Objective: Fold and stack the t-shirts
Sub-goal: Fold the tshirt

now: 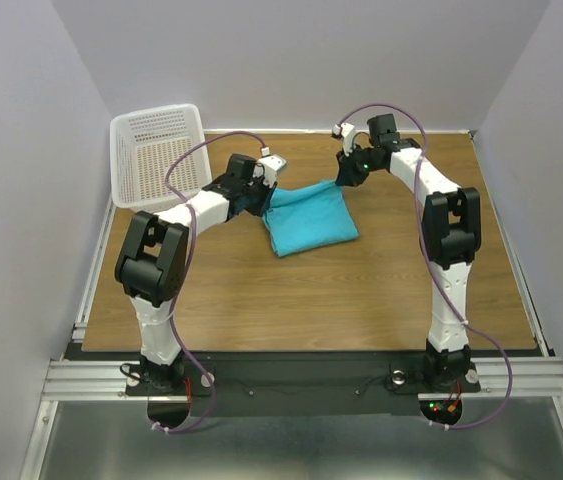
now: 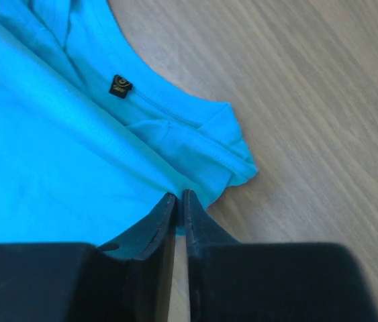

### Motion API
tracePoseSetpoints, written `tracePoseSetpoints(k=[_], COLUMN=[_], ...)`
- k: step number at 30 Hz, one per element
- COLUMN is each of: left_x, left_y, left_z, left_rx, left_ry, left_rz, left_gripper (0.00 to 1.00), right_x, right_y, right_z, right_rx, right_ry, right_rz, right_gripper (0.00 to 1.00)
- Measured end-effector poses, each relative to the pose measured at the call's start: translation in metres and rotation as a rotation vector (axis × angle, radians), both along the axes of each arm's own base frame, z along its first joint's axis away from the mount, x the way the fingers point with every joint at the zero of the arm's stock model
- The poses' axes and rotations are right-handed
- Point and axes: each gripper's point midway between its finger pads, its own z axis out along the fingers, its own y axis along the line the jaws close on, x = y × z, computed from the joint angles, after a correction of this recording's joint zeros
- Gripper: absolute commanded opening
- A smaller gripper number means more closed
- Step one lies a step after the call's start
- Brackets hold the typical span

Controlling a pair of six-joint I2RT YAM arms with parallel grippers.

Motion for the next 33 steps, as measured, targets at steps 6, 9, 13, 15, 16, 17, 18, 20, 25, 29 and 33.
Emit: tracePoseSetpoints(k=[6, 9, 13, 15, 16, 17, 18, 20, 25, 29, 33], left_x=[0.024, 0.044, 0.066, 0.068, 0.067, 0.065, 0.062, 0.055, 0.027, 0.008, 0.005], left_y=[0.010, 0.013, 0.018, 0.020, 0.020, 0.021, 0.020, 0.015, -0.003, -0.013, -0.019], left_z=[0.011, 0.033, 0.062, 0.071, 0.077, 0.084, 0.089, 0.104, 0.125, 0.091, 0.050], left_rx=[-0.005, -0.029, -0.058, -0.070, -0.081, -0.094, -0.108, -0.154, -0.300, -0.347, -0.349], left_ry=[-0.056, -0.128, -0.228, -0.254, -0.264, -0.273, -0.274, -0.274, -0.229, -0.101, 0.013], left_rz=[0.128, 0.203, 0.283, 0.296, 0.301, 0.304, 0.301, 0.279, 0.211, 0.193, 0.208], left_gripper=[0.50, 0.50, 0.51, 0.53, 0.53, 0.52, 0.50, 0.45, 0.36, 0.32, 0.30], right_x=[0.025, 0.036, 0.047, 0.041, 0.034, 0.026, 0.019, 0.003, -0.005, 0.004, 0.012], right_y=[-0.005, -0.014, -0.023, -0.020, -0.017, -0.013, -0.008, 0.001, 0.020, 0.028, 0.028], right_z=[-0.003, -0.007, -0.007, -0.002, 0.001, 0.006, 0.010, 0.022, 0.036, 0.018, -0.012], right_rx=[-0.028, -0.051, -0.063, -0.034, -0.017, 0.003, 0.023, 0.072, 0.152, 0.180, 0.171], right_ry=[-0.036, -0.046, -0.058, -0.052, -0.044, -0.037, -0.033, -0.022, -0.011, 0.048, 0.116], right_rz=[-0.167, -0.276, -0.407, -0.403, -0.382, -0.354, -0.325, -0.264, -0.182, -0.187, -0.238], right_gripper=[0.46, 0.46, 0.36, 0.29, 0.25, 0.24, 0.22, 0.16, 0.14, 0.14, 0.09])
